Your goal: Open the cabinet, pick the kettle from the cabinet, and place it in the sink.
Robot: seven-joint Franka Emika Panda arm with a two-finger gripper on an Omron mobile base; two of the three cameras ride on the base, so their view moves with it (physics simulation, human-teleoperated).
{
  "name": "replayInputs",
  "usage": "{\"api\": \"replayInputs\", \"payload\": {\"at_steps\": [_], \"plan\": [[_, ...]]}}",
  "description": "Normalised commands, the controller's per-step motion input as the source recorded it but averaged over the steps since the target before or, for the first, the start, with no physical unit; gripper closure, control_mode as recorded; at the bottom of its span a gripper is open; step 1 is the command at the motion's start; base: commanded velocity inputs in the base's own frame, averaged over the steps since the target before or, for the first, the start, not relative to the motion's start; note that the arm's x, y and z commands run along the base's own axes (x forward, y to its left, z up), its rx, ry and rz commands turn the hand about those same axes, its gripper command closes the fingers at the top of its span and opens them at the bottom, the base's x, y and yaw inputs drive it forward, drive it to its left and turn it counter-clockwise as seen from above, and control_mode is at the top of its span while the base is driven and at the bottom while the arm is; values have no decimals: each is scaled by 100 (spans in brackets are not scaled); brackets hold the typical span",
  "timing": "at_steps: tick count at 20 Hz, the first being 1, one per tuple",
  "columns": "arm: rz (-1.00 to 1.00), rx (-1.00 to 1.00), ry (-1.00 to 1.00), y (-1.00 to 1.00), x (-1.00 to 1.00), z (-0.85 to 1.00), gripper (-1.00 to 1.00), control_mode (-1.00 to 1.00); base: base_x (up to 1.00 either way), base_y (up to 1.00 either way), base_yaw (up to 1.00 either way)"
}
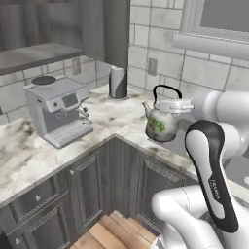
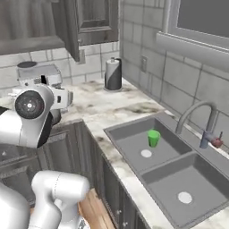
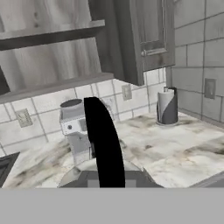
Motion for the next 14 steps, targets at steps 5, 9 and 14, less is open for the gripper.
{"api": "replayInputs", "payload": {"at_steps": [5,9,14], "plan": [[0,0,0,0,0,0,100,100,-4,8,-87],[0,0,0,0,0,0,100,100,0,4,-89],[0,0,0,0,0,0,100,100,0,-1,-77]]}}
